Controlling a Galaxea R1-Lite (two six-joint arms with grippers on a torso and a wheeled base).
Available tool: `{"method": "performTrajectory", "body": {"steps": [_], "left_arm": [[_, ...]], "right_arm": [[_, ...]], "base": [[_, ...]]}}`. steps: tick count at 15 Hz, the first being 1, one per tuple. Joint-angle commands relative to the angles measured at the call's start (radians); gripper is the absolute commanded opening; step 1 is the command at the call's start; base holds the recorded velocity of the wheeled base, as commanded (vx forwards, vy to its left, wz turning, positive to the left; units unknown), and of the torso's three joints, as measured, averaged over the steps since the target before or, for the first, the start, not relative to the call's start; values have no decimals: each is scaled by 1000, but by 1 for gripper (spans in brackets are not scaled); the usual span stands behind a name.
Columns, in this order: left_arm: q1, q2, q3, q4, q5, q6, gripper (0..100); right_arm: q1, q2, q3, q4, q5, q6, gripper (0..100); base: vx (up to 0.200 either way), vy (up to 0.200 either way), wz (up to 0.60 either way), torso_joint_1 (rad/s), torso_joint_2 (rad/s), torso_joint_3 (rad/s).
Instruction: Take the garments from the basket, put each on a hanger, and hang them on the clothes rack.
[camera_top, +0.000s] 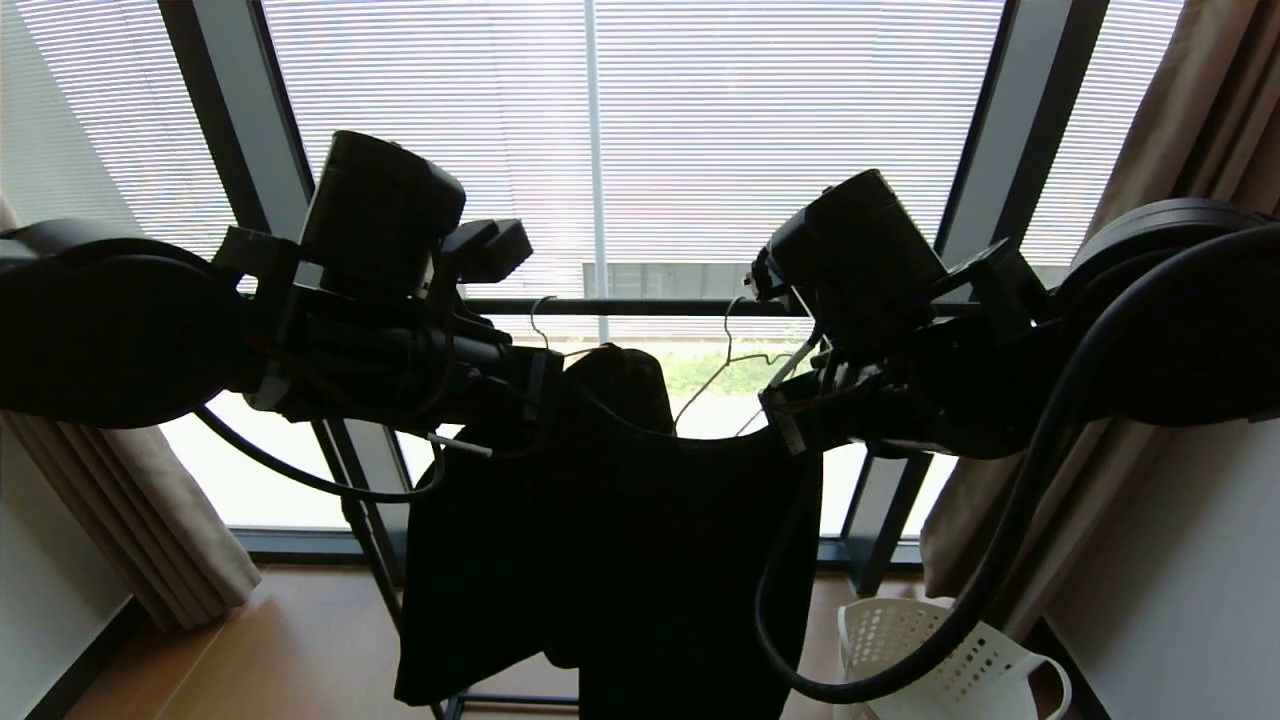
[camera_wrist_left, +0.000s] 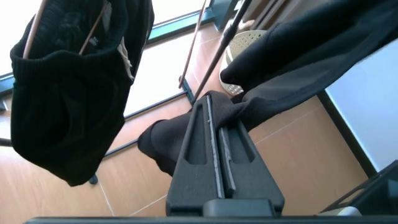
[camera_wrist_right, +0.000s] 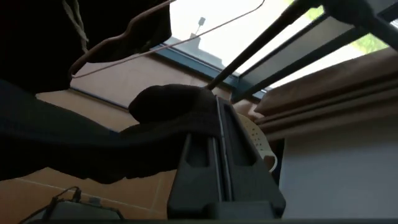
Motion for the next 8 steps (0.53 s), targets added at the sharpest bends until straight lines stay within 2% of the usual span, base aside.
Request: {"method": "performTrajectory", "body": {"steps": [1, 8], "left_arm": [[3, 21, -16, -1, 0, 0, 0], [0, 29, -39, -7, -8, 1, 0]], "right_arm": [[3, -7, 2, 42, -29, 64, 0], [27, -123, 97, 37, -52, 77, 0]], "base": [[0, 0, 0, 0, 0, 0], [0, 0, 0, 0, 0, 0]]}}
